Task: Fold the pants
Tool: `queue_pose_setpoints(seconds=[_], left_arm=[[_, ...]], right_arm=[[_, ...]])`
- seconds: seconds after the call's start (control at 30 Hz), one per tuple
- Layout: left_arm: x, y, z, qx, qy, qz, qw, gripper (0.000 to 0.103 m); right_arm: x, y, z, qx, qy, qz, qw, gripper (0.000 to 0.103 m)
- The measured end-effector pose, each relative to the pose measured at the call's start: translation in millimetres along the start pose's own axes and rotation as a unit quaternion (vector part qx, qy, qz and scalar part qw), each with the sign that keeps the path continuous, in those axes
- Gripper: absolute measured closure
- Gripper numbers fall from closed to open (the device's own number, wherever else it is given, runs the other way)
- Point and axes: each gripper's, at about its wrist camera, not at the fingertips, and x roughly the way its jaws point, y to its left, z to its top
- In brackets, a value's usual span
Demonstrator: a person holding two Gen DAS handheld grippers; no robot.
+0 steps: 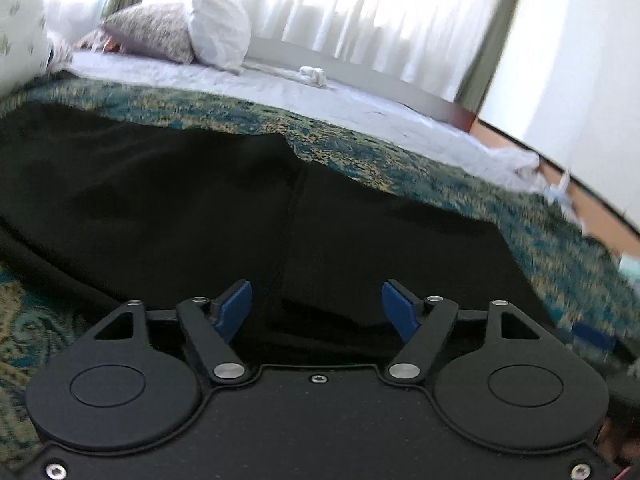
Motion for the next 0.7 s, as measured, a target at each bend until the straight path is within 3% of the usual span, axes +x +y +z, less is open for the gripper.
queue_pose_setpoints(seconds=[0.07,0.1,0.13,0.17,0.27,0.4,0.53,0.57,0.63,0.7], left_arm=[[11.5,4.7,2.8,-0.028,0.016,-0.001,0.9995,0.034],[14.4,5.9,2.8,-0.034,0.012,0.004,0.9993,0.046],[14.6,4.7,2.9,-0.029,0.008,0.013,0.9994,0.076],[15.8,4.4,3.4,-0.024,0.012,0.028,0.9992,0.086],[8.3,9.1,0.1,-0.036,0.006,0.033,0.9988,0.092],[1.5,7.8,-8.5,0.000,-0.005,0.060,0.9982,0.092],[3.2,6.3,-4.7,0.003,0.000,0.056,0.9984,0.085],[3.4,6.6,-2.8,0.001,0.001,0.053,0.9986,0.081],[-1.3,9.9,0.0,-0.007,-0.001,0.045,0.9990,0.054],[-8.0,14.1,4.1,-0.009,-0.012,0.043,0.9990,0.049]], right_arm=[[-2.3,5.7,1.6,-0.012,-0.009,0.003,1.000,0.023],[-3.4,9.0,2.1,-0.018,-0.012,0.006,1.000,0.022],[-4.3,11.9,2.5,-0.023,-0.015,0.009,1.000,0.022],[-4.8,14.0,2.9,-0.026,-0.016,0.011,0.999,0.021],[-4.7,17.2,3.4,-0.026,-0.016,0.017,0.999,0.021],[-3.0,18.6,1.5,-0.020,-0.010,0.022,1.000,0.021],[-2.7,19.3,0.7,-0.018,-0.009,0.020,1.000,0.021],[-2.8,19.2,1.0,-0.017,-0.010,0.020,1.000,0.021],[-3.6,18.5,1.9,-0.012,-0.012,0.022,1.000,0.021],[-4.4,17.8,2.9,-0.007,-0.015,0.022,1.000,0.020]])
